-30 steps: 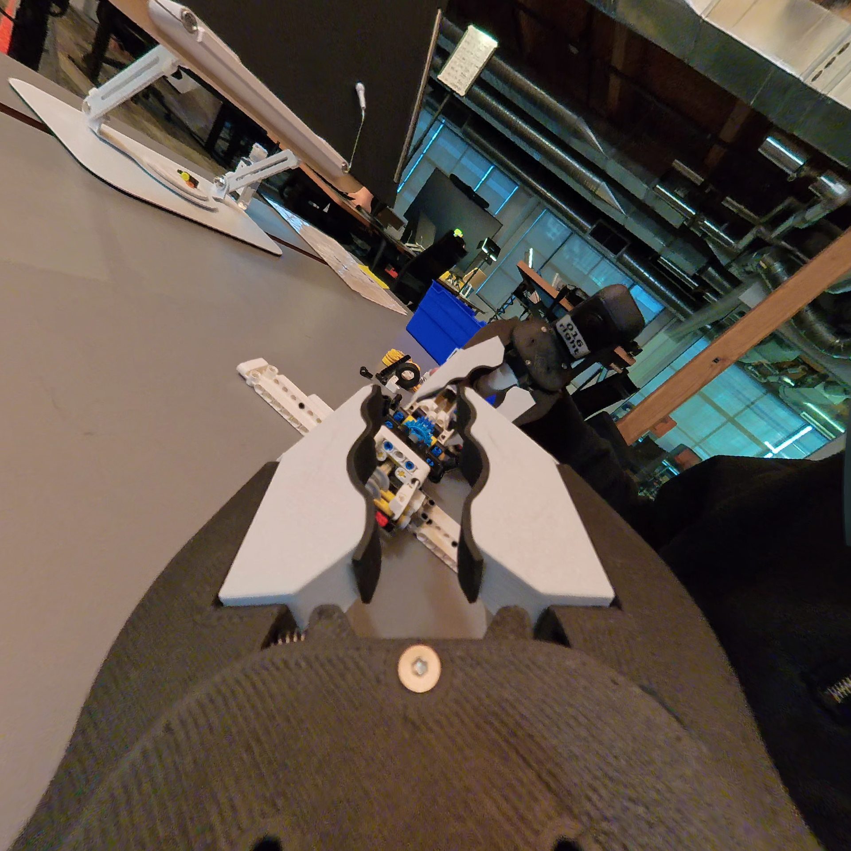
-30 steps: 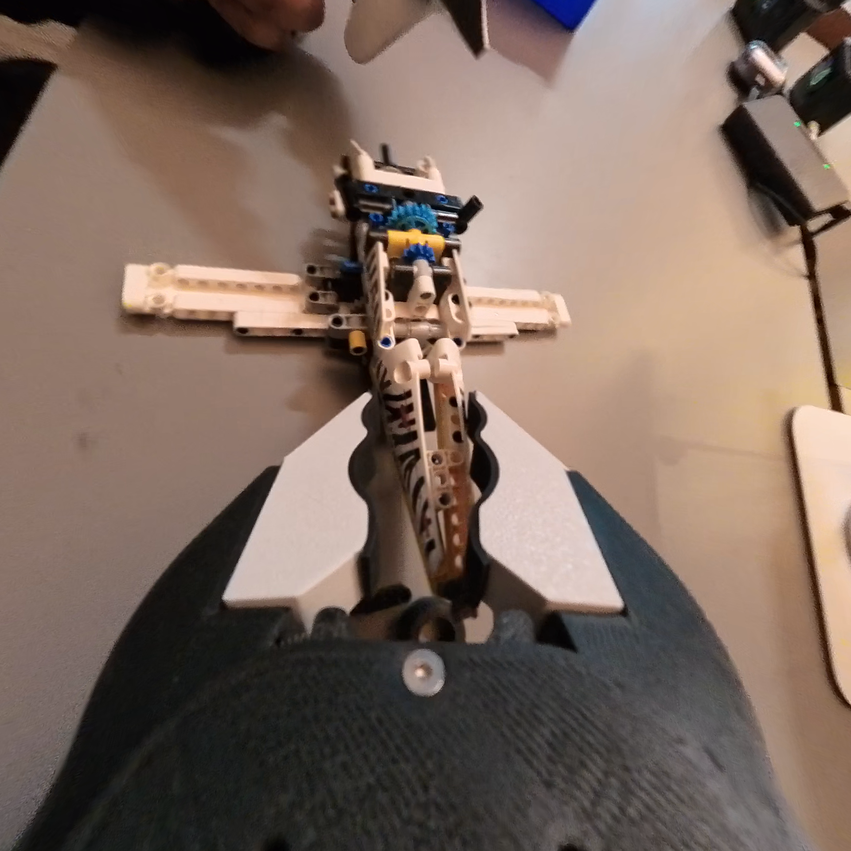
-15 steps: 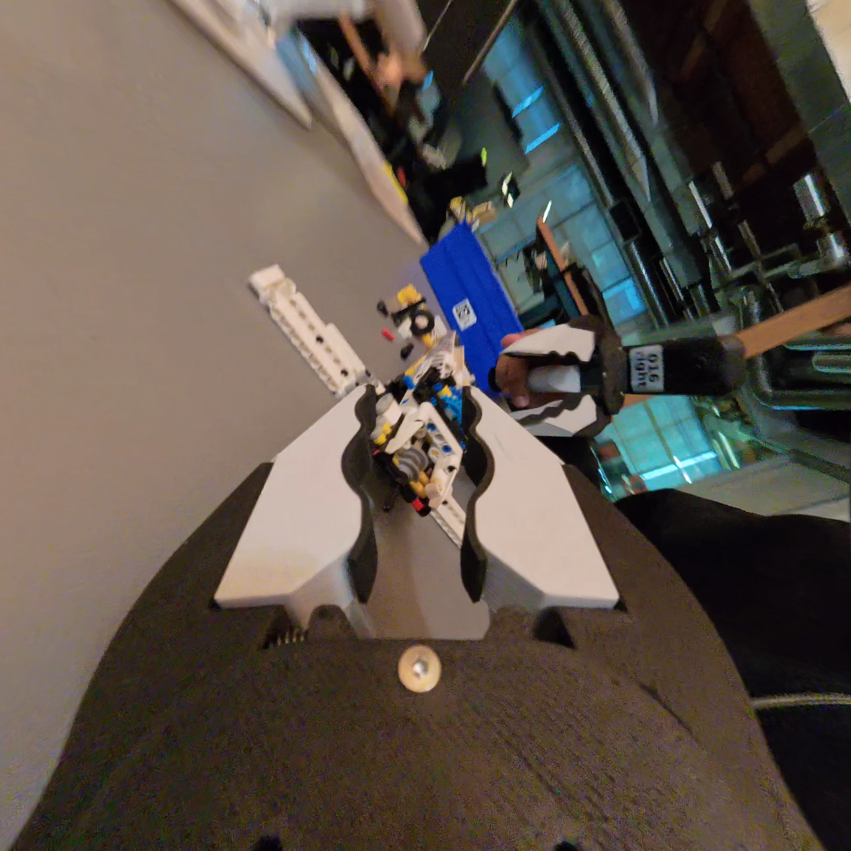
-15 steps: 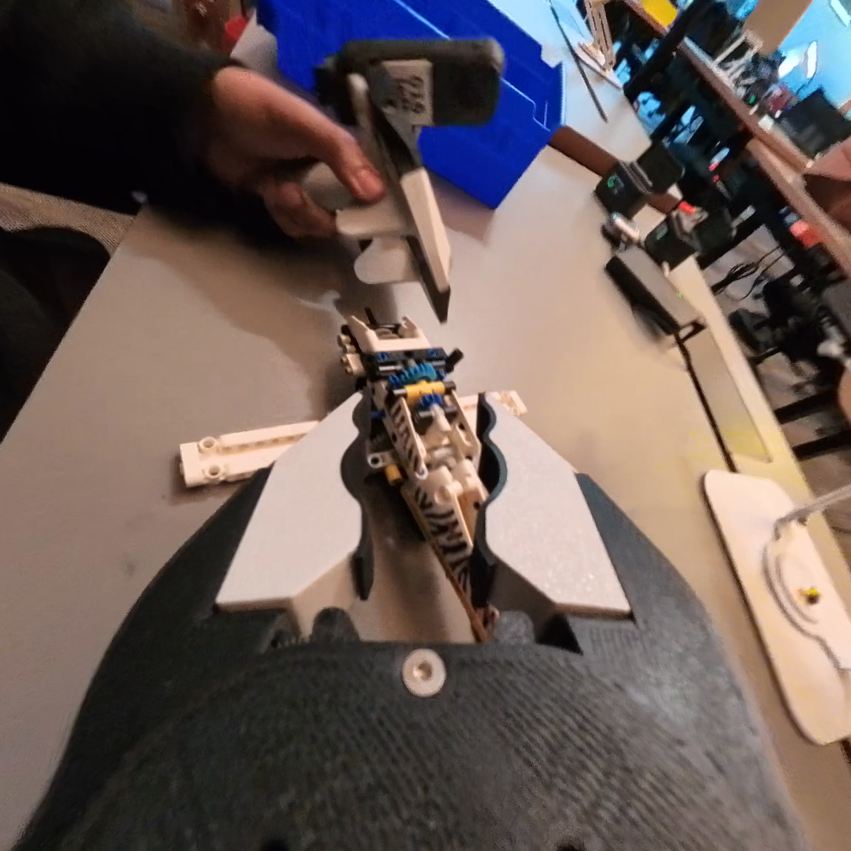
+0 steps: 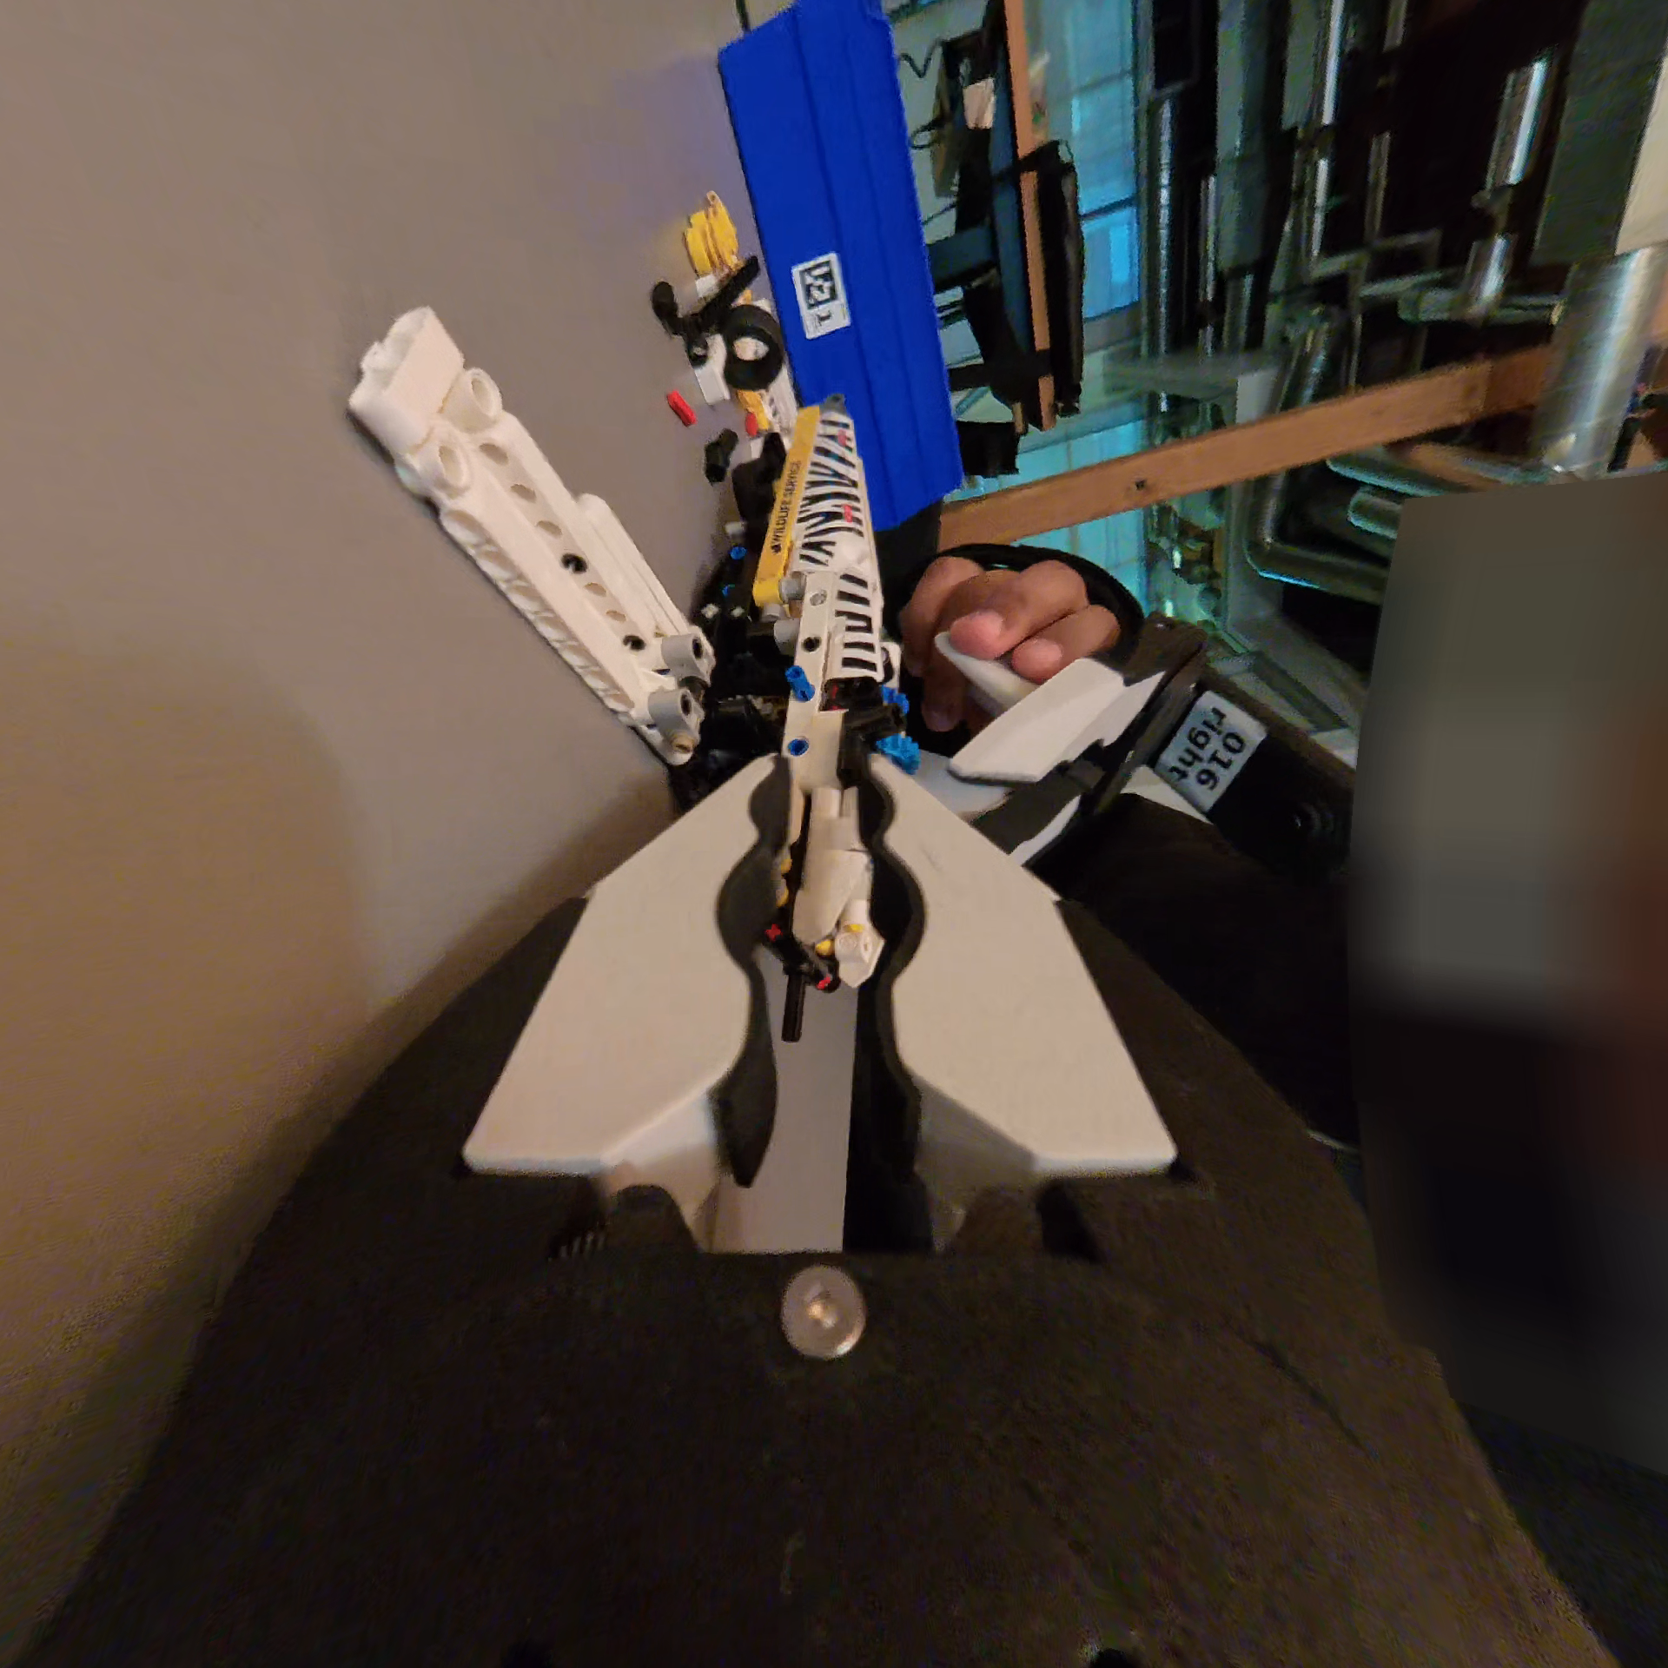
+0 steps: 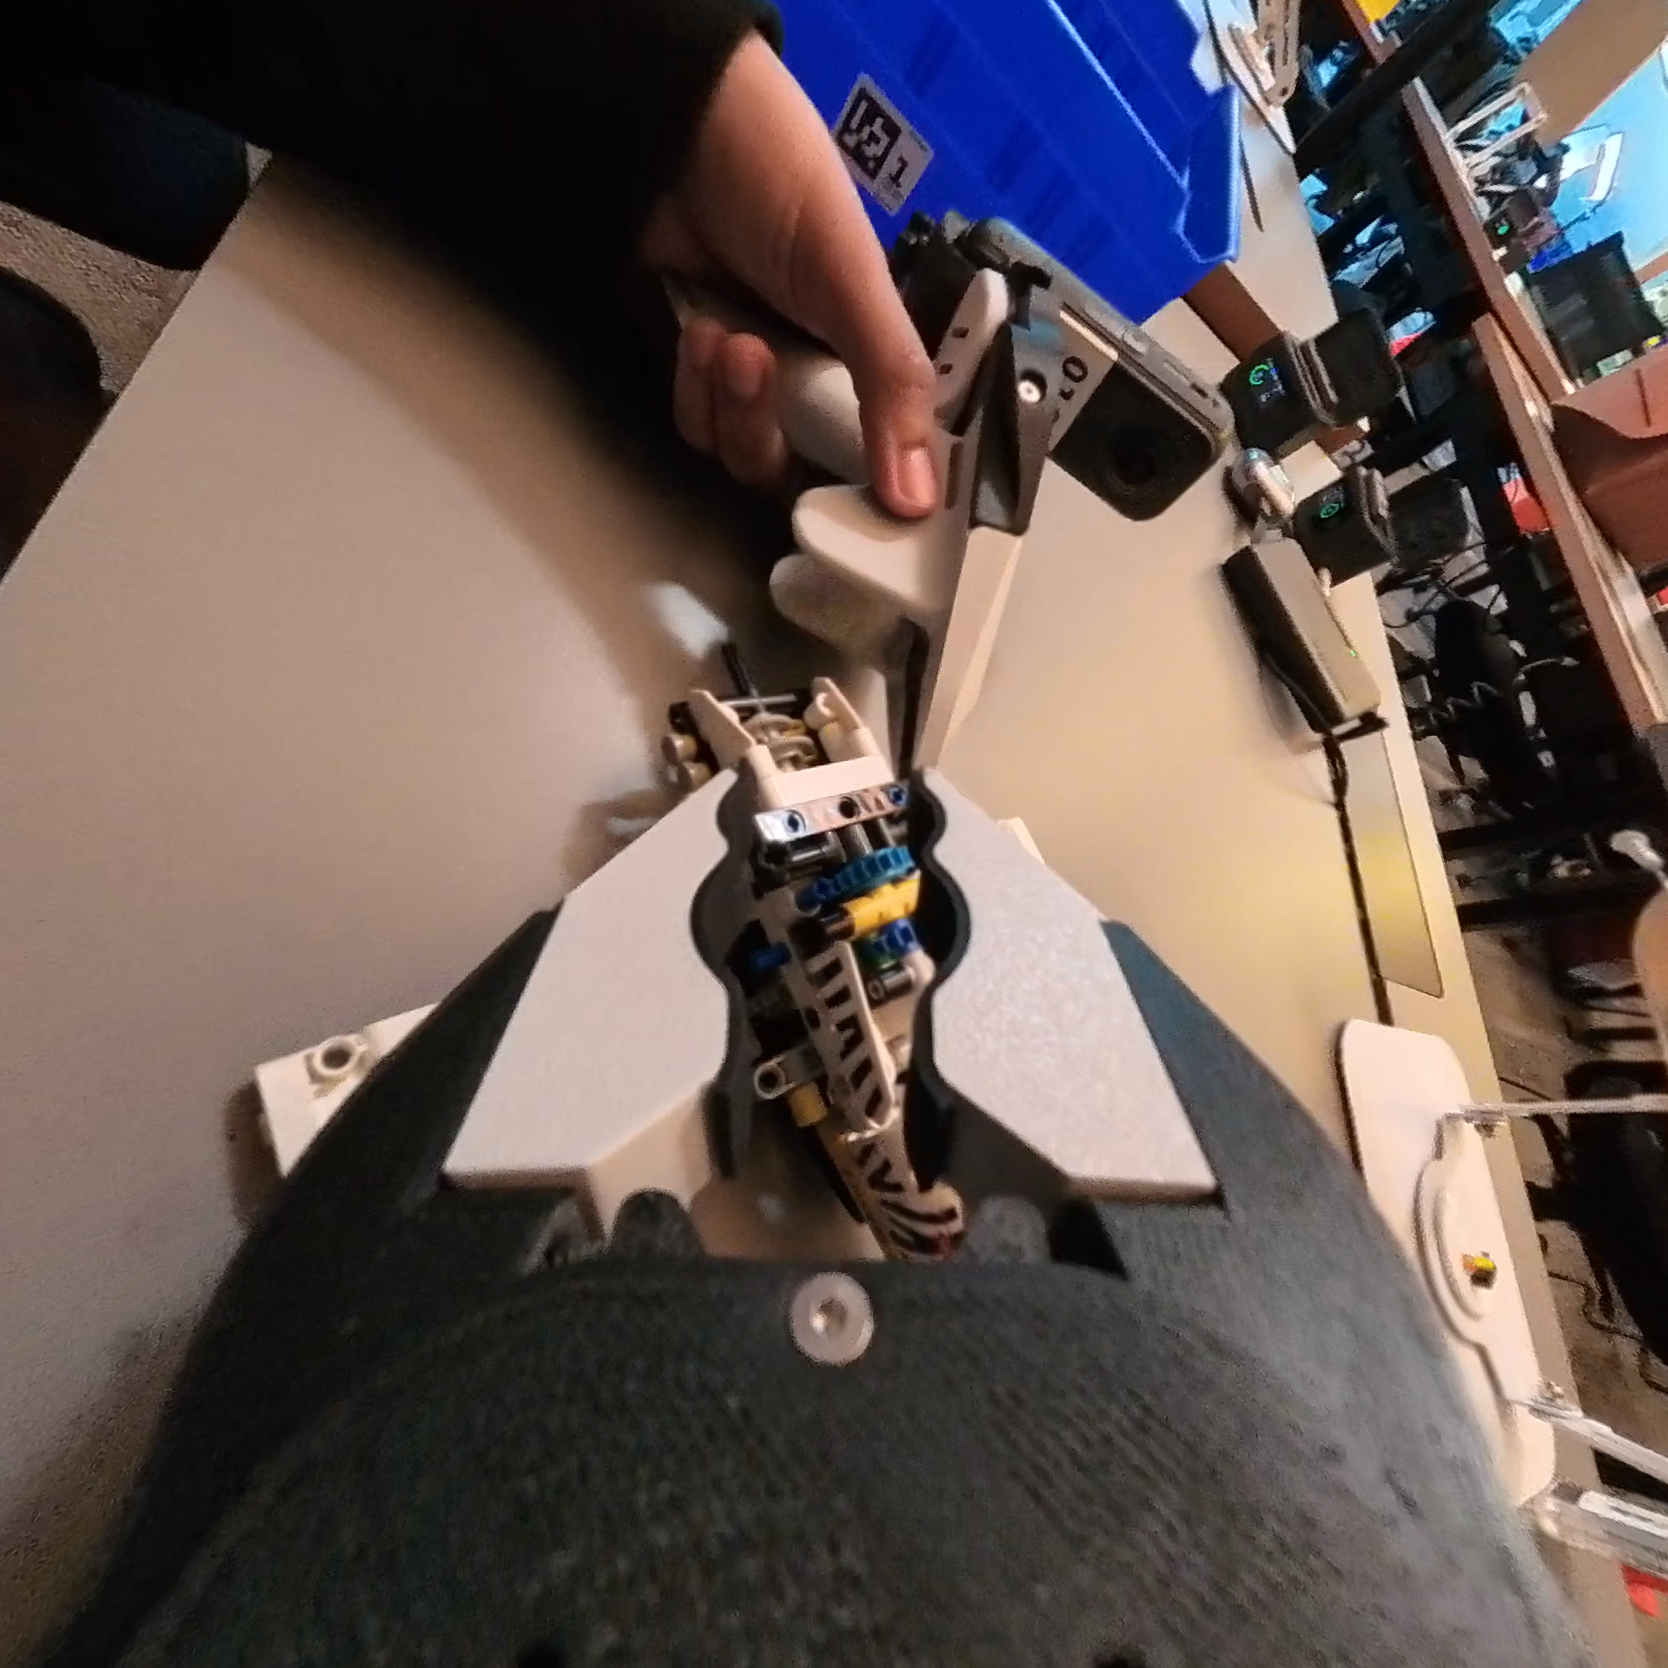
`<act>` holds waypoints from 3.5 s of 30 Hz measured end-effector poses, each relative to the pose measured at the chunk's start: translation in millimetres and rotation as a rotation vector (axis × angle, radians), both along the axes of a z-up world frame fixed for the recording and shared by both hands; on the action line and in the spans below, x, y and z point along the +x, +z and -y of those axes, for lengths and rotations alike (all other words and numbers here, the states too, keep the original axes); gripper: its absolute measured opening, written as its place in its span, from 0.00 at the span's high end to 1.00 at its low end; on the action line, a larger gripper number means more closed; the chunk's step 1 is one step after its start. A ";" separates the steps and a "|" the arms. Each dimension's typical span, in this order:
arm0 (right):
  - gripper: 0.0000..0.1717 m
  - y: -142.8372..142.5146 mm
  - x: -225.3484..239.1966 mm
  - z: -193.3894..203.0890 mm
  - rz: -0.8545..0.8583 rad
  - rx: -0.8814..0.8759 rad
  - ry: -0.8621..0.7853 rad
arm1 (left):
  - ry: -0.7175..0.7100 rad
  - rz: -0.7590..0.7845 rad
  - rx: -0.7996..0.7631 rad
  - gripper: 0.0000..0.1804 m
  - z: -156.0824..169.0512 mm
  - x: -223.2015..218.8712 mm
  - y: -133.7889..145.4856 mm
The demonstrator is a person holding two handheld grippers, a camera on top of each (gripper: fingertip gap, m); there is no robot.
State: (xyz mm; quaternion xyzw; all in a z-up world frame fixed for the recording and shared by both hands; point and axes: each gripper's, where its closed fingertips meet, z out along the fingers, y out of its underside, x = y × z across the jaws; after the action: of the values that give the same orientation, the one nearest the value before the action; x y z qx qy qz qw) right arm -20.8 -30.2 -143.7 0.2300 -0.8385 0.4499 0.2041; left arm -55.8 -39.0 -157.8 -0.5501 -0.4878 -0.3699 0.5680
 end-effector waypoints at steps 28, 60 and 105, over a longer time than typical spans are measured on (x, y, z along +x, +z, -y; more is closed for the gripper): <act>0.74 -4.1 23.2 -77.4 0.323 -0.131 -0.388 | 0.020 -0.070 -0.061 0.92 -47.2 63.3 -5.6; 0.92 -8.4 19.3 -55.7 0.163 -0.065 -0.208 | 0.023 -0.035 -0.085 0.96 -52.9 53.9 -11.7; 0.96 -9.4 -0.2 -91.9 0.347 -0.113 -0.387 | 0.325 -0.059 -0.136 0.97 13.8 41.2 -13.4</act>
State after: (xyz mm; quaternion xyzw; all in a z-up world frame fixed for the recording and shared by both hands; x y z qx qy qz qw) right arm -21.0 61.7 -153.2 -0.0270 -0.8629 0.4812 0.1523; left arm -14.6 -52.8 -171.2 -0.5117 -0.5773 -0.2229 0.5960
